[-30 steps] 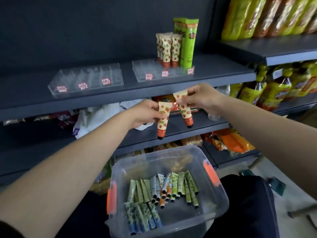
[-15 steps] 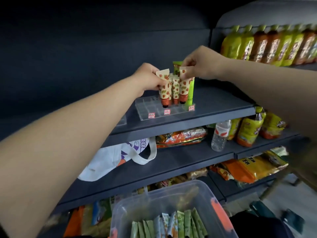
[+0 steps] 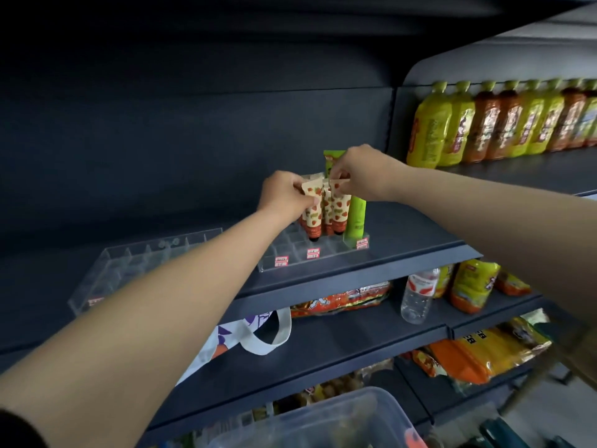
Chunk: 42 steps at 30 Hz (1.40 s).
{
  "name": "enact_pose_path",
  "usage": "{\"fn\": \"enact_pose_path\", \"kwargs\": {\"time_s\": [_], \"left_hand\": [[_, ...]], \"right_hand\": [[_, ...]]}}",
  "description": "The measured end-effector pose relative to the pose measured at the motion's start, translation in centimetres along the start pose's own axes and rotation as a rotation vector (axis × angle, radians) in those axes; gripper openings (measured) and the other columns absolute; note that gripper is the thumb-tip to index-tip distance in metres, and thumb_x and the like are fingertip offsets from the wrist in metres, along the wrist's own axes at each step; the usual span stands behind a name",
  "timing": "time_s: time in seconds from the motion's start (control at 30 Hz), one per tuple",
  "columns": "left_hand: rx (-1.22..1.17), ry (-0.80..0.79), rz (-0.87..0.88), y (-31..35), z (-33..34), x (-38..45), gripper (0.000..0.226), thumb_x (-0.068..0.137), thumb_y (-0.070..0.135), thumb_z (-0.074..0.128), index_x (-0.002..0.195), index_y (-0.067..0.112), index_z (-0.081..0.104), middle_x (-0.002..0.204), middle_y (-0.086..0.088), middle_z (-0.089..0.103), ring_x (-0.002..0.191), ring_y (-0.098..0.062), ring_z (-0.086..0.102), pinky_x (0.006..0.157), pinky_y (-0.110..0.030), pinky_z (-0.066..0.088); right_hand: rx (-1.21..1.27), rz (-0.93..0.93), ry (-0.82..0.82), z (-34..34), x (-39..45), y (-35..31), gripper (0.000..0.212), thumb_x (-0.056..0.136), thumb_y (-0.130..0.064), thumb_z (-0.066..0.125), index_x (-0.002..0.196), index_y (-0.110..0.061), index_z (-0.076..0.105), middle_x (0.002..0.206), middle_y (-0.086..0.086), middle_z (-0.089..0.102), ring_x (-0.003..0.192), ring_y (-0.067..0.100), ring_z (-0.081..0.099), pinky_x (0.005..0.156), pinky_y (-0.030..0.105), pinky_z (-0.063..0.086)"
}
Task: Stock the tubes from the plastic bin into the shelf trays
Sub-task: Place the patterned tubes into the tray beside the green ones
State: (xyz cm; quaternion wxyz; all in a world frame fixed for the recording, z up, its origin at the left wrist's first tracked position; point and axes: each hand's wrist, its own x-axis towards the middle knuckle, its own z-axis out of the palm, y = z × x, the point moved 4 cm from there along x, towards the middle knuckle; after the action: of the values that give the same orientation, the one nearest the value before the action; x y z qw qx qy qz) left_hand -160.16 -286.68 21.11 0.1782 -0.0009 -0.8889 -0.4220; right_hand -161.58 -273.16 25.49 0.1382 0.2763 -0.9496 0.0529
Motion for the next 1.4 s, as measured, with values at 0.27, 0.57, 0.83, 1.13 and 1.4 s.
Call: {"fn": "enact_pose_path", "kwargs": {"time_s": [0.27, 0.57, 0.83, 1.13, 1.4], "left_hand": [[-0.009, 0.024, 0.02, -0.7, 1.0, -0.2, 0.016, 0.074, 0.011, 0.075, 0.089, 0.009, 0.072, 0.086, -0.005, 0.07, 0.079, -0.017, 0.066, 0.069, -0.029, 0.055], [0.066, 0.055, 0.047, -0.8, 1.9, -0.7, 0.025, 0.077, 0.015, 0.075, 0.1, 0.006, 0.069, 0.092, -0.008, 0.069, 0.086, -0.021, 0.066, 0.071, -0.027, 0.05], [0.061, 0.059, 0.052, -0.5, 2.3, -0.8, 0.026, 0.079, 0.016, 0.073, 0.101, 0.004, 0.069, 0.093, -0.008, 0.069, 0.079, -0.016, 0.061, 0.07, -0.025, 0.049], [0.065, 0.047, 0.051, -0.6, 2.1, -0.5, 0.026, 0.079, 0.02, 0.074, 0.1, 0.006, 0.069, 0.087, -0.002, 0.066, 0.076, -0.013, 0.058, 0.069, -0.024, 0.048], [0.077, 0.026, 0.037, -0.5, 1.9, -0.5, 0.023, 0.078, 0.017, 0.074, 0.096, 0.005, 0.069, 0.089, -0.006, 0.069, 0.083, -0.02, 0.065, 0.075, -0.031, 0.054]], "right_hand": [[-0.022, 0.012, -0.043, 0.8, 1.1, -0.2, 0.031, 0.085, -0.015, 0.065, 0.116, -0.014, 0.062, 0.117, 0.006, 0.063, 0.104, 0.024, 0.059, 0.079, 0.028, 0.045], [-0.1, -0.006, -0.11, 1.4, 1.8, -0.5, 0.033, 0.085, -0.009, 0.062, 0.117, -0.011, 0.052, 0.112, 0.008, 0.063, 0.1, 0.025, 0.056, 0.07, 0.029, 0.041], [-0.196, -0.035, -0.128, 1.9, 2.0, -0.7, 0.036, 0.086, 0.0, 0.056, 0.12, -0.01, 0.052, 0.11, 0.01, 0.062, 0.095, 0.027, 0.059, 0.075, 0.033, 0.05], [-0.224, -0.042, -0.137, 1.6, 1.7, -0.5, 0.032, 0.086, 0.002, 0.052, 0.116, -0.008, 0.056, 0.111, 0.01, 0.061, 0.098, 0.025, 0.056, 0.07, 0.027, 0.04], [-0.2, -0.027, -0.139, 1.1, 1.5, -0.6, 0.034, 0.087, 0.001, 0.054, 0.119, -0.01, 0.058, 0.115, 0.007, 0.061, 0.104, 0.024, 0.057, 0.073, 0.025, 0.041]]}}
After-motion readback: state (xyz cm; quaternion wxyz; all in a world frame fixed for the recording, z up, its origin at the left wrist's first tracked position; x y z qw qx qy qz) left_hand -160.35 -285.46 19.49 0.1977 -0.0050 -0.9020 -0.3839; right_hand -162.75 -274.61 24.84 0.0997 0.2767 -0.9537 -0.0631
